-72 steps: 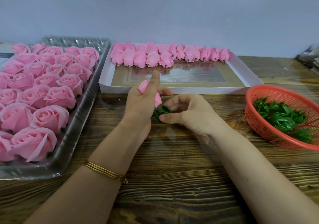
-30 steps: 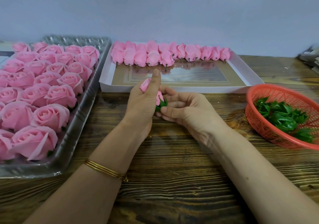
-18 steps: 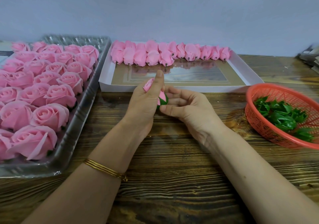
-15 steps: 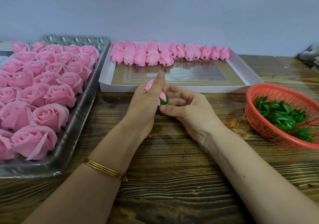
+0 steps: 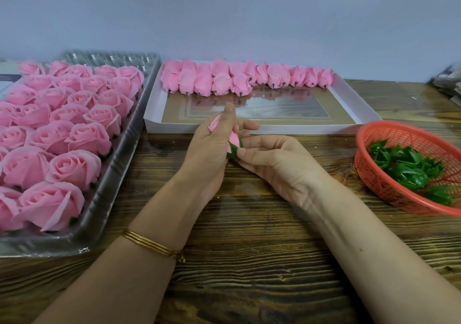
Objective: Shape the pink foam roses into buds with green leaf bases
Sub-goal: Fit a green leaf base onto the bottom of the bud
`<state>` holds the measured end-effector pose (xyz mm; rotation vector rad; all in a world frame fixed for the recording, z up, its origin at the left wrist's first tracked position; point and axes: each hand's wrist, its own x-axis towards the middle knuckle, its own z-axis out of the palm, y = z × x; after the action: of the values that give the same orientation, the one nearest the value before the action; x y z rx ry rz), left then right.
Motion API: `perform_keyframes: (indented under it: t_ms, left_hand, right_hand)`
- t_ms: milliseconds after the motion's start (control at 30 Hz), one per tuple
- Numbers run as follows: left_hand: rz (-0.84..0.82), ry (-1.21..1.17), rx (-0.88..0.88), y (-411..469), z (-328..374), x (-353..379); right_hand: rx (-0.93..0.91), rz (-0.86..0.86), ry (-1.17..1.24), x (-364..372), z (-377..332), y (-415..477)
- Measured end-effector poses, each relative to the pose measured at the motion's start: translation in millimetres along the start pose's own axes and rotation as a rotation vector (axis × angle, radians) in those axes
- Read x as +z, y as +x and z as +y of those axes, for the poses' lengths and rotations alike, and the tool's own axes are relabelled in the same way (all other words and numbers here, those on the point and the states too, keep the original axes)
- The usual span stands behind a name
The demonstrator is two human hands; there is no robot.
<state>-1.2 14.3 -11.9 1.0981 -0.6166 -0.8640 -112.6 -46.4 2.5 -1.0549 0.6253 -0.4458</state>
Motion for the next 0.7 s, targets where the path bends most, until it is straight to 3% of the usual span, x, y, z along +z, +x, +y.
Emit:
perform_keyframes:
  t_ms: [167, 700]
  left_hand:
    - [-0.029, -0.013, -0.009, -1.2, 0.5, -0.9]
    - [0.030, 0.052, -0.005, -4.5, 1.3, 1.9]
  right_hand:
    - [0.042, -0.019, 0.010, -0.6, 0.5, -1.2]
    - [-0.186, 0.086, -0.126, 2.7, 4.6, -1.0]
